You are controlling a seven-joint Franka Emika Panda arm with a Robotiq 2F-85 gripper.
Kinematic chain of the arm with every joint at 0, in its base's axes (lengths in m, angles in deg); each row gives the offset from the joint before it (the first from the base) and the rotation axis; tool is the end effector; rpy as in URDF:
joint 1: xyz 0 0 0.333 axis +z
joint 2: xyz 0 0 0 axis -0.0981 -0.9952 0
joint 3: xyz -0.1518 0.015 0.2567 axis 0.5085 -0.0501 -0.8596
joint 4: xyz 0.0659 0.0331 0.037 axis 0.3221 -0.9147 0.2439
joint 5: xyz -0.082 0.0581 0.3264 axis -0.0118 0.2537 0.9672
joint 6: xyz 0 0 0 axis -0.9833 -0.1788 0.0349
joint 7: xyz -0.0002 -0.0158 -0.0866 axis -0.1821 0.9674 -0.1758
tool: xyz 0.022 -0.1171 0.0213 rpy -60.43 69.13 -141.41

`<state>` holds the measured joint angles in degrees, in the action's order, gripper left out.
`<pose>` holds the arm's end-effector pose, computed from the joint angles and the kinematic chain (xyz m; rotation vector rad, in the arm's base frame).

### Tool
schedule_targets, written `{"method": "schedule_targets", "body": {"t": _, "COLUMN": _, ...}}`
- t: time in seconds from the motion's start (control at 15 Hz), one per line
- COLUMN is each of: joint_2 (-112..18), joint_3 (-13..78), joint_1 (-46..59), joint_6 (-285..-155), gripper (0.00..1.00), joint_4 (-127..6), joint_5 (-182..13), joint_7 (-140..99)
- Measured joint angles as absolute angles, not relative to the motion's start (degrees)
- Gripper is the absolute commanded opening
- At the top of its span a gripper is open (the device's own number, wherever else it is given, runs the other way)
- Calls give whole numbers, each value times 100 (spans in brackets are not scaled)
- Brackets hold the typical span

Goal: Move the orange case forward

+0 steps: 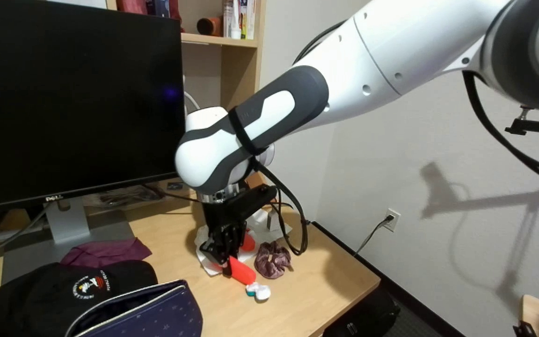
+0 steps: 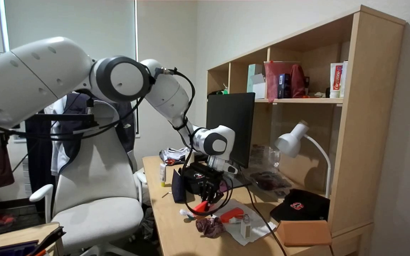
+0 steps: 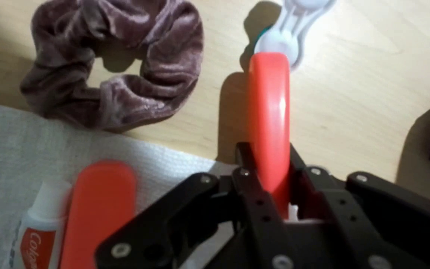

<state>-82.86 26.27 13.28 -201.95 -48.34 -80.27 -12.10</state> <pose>0.6298 0.1076 0.1493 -3.0534 -0.3393 0.4304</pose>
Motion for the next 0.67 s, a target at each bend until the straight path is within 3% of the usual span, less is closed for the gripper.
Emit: {"method": "schedule_targets", "body": {"t": 0.67, "joint_2": -6876, "joint_3": 2659, "joint_1": 1120, "joint_6": -20833, "gripper": 12, "joint_4": -6544, "joint_5": -8006, "joint_7": -1299}}
